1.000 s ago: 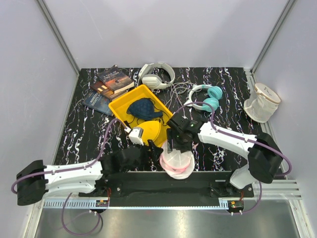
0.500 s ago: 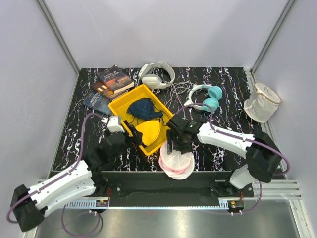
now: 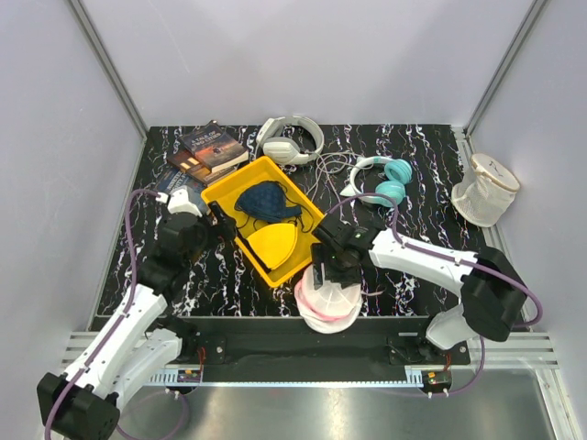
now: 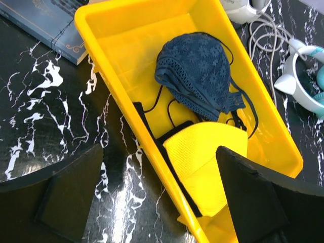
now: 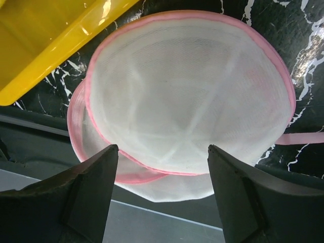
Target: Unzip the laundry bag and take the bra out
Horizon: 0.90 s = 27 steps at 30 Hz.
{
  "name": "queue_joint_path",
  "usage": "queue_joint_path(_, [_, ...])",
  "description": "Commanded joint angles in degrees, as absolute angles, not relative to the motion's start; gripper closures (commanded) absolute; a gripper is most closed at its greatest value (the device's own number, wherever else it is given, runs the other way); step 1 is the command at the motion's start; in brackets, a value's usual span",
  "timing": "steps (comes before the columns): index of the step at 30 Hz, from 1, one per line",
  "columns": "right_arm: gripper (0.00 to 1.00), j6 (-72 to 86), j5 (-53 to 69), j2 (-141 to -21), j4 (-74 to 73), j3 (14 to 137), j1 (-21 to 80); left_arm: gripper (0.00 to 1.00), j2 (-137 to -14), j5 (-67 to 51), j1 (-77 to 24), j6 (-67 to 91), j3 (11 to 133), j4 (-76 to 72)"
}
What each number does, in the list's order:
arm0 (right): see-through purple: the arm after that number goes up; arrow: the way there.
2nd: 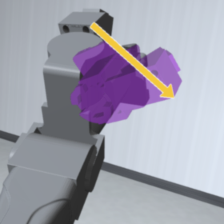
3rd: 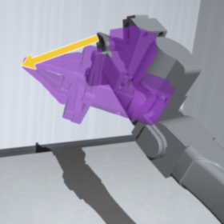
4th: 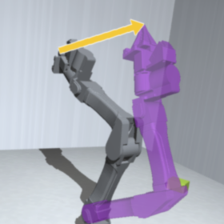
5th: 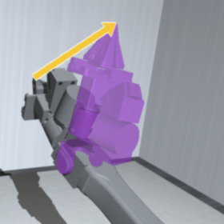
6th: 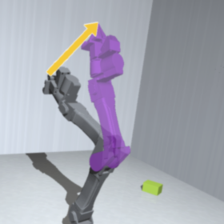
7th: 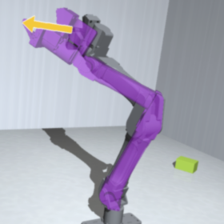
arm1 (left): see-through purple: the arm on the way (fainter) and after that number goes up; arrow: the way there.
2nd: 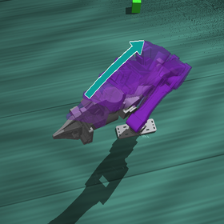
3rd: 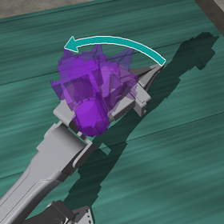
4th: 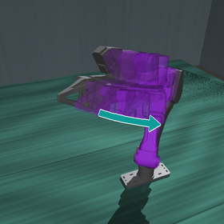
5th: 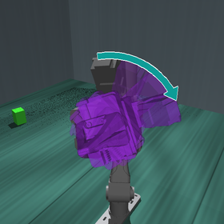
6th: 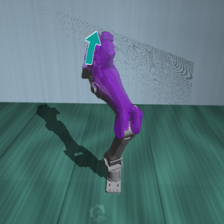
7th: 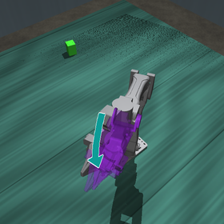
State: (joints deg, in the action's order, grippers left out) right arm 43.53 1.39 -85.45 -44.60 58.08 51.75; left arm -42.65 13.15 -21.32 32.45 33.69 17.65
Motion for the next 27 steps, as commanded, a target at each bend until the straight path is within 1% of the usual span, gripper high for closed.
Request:
queue_joint_path(1, [0.19,41.49,-1.21,-81.31,-45.97,61.87,51.51,0.01,-42.98,10.28,-19.26,29.71,39.28,20.56])
queue_joint_path(5, [0.11,38.68,-2.37,-78.06,-45.62,63.1,46.86,0.01,-43.33,9.23,-16.27,27.87,42.53,24.77])
queue_joint_path(6, [0.09,36.67,-2.98,-77.26,-45.53,63.11,43.89,0.01,-43.68,8.79,-14.61,27.43,42.97,25.39])
queue_joint_path(7, [0.03,35.69,-4.64,-75.43,-45.44,62.93,42.38,0.01,-43.77,7.74,-13.72,26.99,43.33,25.92])
queue_joint_path(9, [0.0,32.8,-5.53,-73.49,-45.09,62.67,38.34,0.01,-44.12,6.6,-10.66,25.49,44.56,27.42])
queue_joint_path(10, [0.0,31.83,-5.1,-71.39,-45.0,62.32,33.36,0.01,-44.12,5.37,-9.5,24.88,45.0,27.94])
queue_joint_path(12, [0.0,29.2,-3.79,-69.09,-44.3,61.79,28.24,0.01,-44.3,3.7,-5.65,23.03,46.05,29.35])
queue_joint_path(13, [0.0,28.31,-2.3,-66.82,-44.04,61.53,22.91,0.01,-44.21,2.13,-4.23,22.42,46.4,29.88])
queue_joint_path(17, [0.0,24.18,-0.09,-62.41,-43.86,61.52,12.43,0.01,-43.86,-1.39,1.48,18.38,48.25,32.69])
queue_joint_path(20, [0.0,22.07,-0.18,-58.81,-43.95,61.52,8.1,0.01,-43.42,-3.34,3.6,16.27,49.04,33.84])
queue_joint_path(24, [0.0,21.71,-1.49,-54.15,-43.95,61.44,7.12,0.01,-42.89,-5.27,3.78,15.21,49.39,34.37])
queue_joint_path(27, [0.0,22.24,-1.15,-52.91,-43.95,60.91,7.12,0.01,-43.15,-6.24,3.78,14.85,49.31,34.45])
